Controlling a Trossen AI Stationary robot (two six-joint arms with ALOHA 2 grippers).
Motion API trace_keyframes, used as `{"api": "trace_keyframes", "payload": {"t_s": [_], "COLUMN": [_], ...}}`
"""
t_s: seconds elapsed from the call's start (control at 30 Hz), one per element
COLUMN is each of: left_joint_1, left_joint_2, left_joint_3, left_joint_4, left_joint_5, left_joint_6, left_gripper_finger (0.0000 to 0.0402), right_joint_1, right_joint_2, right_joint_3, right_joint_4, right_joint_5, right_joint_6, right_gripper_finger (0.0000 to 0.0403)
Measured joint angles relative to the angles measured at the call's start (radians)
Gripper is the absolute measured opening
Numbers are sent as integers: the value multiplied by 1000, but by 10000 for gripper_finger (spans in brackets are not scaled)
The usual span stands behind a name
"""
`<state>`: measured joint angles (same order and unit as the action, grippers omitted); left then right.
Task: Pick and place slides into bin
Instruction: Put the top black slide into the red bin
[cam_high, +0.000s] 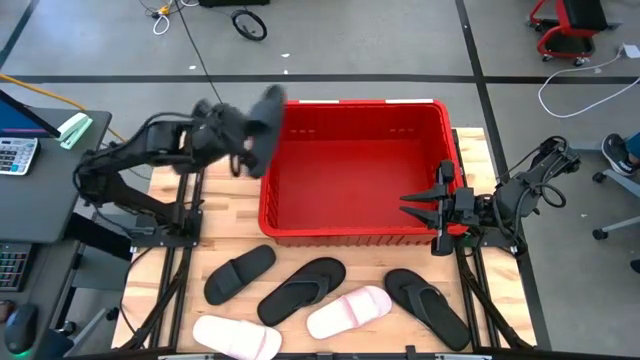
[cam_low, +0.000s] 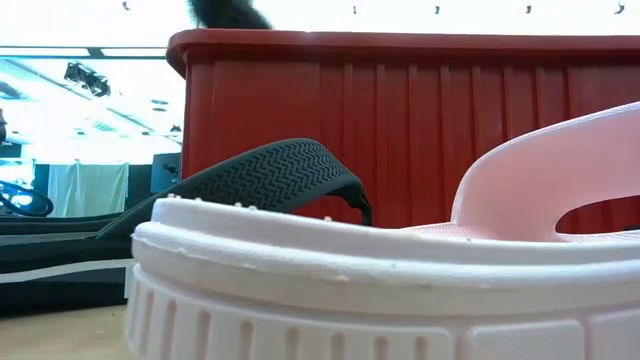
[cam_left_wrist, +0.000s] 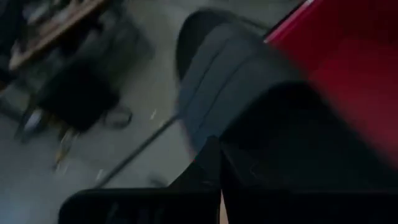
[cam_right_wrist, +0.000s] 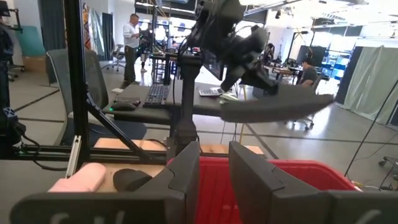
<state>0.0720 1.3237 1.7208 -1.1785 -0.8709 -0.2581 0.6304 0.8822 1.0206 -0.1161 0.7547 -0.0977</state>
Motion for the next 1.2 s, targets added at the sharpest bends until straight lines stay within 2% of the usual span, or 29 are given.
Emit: {"api": "trace_keyframes", "payload": {"t_s": [0.1,0.2,0.4,0.6,0.7,0.9,1.03,1.2], "left_joint_1": [26,62,131,200,225,266,284,299], "left_joint_2": [87,190,392,592,671,757,764,764], "left_joint_3": [53,89,72,72,72,71,71,72], "left_joint_4": [155,221,208,201,116,-62,-66,-31], "left_joint_5": [29,73,165,169,178,246,347,381], "left_joint_6": [158,216,160,158,123,-15,-41,-40], "left_gripper_finger": [0,0,0,0,0,0,0,13], "right_joint_1": [0,0,0,0,0,0,1,1], "right_joint_2": [0,0,0,0,0,0,0,0], "right_joint_3": [0,0,0,0,0,0,0,0], "right_joint_4": [1,1,-3,-4,-6,-37,-76,-106], "right_joint_5": [0,0,0,0,0,-14,-39,-50], "right_joint_6": [13,48,119,151,162,211,213,212], "right_gripper_finger": [92,92,92,92,92,92,92,92]}}
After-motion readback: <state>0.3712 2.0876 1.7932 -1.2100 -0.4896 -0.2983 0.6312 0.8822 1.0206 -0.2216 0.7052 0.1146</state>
